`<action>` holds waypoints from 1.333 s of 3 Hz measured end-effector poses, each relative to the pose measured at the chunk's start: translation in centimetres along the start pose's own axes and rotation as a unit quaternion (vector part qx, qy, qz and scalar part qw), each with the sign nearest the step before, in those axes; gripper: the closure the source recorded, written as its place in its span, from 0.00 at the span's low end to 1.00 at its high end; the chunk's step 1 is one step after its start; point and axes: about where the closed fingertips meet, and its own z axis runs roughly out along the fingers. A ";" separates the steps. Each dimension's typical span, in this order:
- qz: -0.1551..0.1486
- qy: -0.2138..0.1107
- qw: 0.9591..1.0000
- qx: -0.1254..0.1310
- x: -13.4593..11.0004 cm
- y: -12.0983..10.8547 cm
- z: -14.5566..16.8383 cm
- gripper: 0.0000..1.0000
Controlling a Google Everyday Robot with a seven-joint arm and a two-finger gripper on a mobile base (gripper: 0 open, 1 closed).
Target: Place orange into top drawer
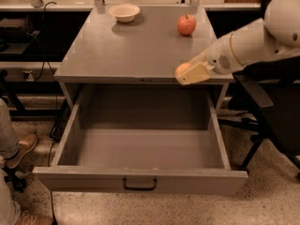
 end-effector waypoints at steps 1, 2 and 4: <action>0.045 0.006 0.999 -0.030 4.3 3.8 5.5 1.00; 0.065 0.008 0.997 -0.042 6.4 5.6 9.4 1.00; 0.093 -0.029 0.994 -0.055 7.2 6.4 18.1 1.00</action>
Offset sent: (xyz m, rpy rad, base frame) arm -0.0337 0.0710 -0.1641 0.0984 0.1859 -0.0441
